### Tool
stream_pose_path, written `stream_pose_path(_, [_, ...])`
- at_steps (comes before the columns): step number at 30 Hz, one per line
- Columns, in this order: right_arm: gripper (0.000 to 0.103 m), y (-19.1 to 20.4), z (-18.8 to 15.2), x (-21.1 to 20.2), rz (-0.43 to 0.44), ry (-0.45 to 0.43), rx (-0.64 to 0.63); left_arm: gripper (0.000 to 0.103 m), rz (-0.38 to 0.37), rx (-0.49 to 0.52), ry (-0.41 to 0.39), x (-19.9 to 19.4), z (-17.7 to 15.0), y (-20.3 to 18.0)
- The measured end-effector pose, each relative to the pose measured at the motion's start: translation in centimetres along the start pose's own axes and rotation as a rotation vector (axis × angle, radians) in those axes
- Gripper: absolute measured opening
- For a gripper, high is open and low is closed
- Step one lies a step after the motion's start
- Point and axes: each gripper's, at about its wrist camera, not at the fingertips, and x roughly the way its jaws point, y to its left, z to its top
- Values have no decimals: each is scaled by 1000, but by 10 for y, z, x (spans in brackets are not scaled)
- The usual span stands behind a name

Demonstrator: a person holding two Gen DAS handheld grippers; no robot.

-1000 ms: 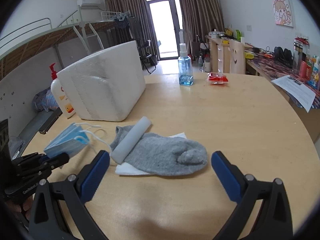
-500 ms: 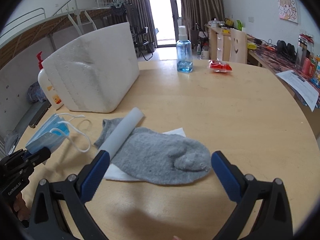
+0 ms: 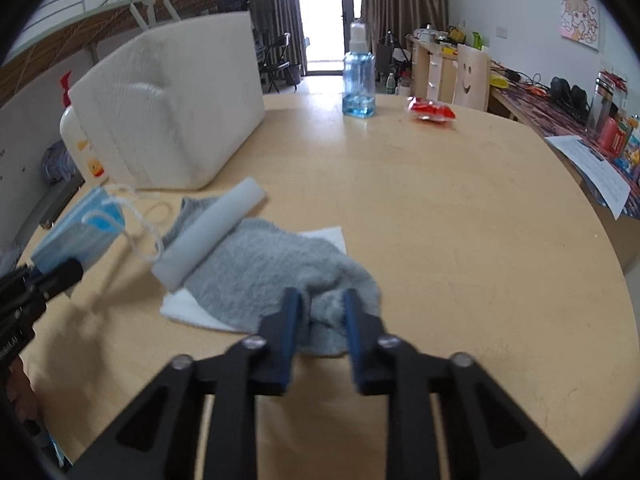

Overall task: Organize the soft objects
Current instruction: 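Lift the mask with the left tool while the right tool reaches the white foam roll, then close the right tool on the white foam roll beside the grey sock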

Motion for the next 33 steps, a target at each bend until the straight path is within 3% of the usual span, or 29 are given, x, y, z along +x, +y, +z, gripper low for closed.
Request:
stream_pose_path(4, [16, 0, -1, -4, 12, -8, 18, 18, -12, 11, -3, -1, 0, -2])
stream_pose_path(10, [16, -1, 0, -36, 40, -91, 49, 18, -5, 28, -14, -9, -3, -4])
stream_pose_path(21, [16, 2, -1, -98, 9, -242, 63, 18, -19, 48, -67, -37, -10, -7])
stream_pose_path(33, [14, 23, 0, -123, -8, -312, 30, 18, -13, 25, -100, -59, -18, 9])
